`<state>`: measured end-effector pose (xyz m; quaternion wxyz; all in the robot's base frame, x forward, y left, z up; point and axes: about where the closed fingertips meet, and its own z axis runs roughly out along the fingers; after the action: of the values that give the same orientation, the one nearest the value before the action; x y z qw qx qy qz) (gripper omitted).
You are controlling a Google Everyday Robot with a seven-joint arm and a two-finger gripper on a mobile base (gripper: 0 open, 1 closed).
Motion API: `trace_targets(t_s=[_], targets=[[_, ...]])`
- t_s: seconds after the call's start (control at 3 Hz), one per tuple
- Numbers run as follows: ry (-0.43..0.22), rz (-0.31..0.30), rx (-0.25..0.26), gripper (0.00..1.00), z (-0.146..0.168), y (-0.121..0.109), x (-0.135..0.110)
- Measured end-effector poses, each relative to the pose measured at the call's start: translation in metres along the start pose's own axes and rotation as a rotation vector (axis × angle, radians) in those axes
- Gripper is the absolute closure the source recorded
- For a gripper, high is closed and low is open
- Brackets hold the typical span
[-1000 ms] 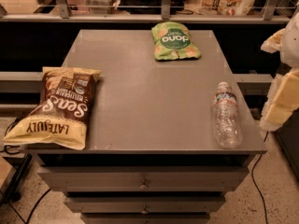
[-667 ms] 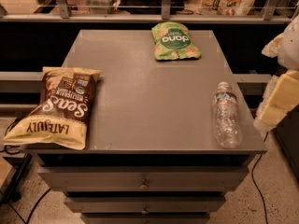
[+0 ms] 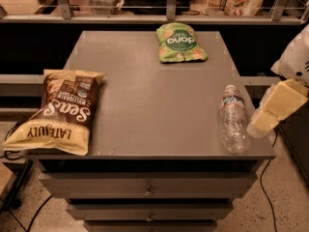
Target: Move water bottle near brown chip bag
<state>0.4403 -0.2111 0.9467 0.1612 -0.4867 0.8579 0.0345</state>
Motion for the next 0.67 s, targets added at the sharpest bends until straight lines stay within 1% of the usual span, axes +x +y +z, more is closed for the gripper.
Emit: trace_targets(t_s=[0.33,0.67], targets=[[-0.031,0.027,-0.030,0.00,0.011,0.000,-0.004],[-0.100,0.063,-0.047,0.00,0.037,-0.003,-0.022]])
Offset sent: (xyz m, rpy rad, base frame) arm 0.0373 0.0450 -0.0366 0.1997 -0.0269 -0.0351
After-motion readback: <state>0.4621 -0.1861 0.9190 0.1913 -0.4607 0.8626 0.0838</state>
